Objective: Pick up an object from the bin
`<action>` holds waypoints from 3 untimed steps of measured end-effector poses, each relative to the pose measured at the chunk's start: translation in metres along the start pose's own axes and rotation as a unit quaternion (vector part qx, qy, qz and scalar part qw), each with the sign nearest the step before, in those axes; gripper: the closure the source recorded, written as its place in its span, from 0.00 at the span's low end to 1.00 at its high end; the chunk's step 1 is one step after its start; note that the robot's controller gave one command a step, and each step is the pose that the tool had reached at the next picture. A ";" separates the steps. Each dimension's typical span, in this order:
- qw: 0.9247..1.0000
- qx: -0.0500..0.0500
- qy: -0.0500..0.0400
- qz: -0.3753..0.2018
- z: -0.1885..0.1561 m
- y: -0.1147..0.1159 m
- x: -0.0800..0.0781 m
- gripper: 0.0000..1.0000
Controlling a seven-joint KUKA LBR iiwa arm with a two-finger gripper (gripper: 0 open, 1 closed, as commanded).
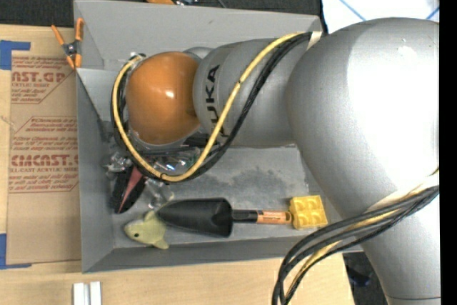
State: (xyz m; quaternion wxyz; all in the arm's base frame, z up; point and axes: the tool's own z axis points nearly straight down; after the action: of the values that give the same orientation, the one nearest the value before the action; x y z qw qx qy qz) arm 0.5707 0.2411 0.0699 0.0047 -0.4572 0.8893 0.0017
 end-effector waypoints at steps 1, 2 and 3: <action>0.997 0.001 -0.002 -0.071 0.001 -0.010 -0.016 1.00; 0.997 0.000 -0.003 -0.074 0.000 -0.010 -0.016 1.00; 0.997 0.000 -0.004 -0.074 -0.039 -0.009 -0.018 1.00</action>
Offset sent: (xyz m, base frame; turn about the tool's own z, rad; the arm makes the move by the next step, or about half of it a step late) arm 0.0000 0.0000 0.0000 0.0000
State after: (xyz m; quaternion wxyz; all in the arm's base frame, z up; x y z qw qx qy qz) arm 0.5881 0.2501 0.1094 0.0089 -0.5218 0.8530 0.0032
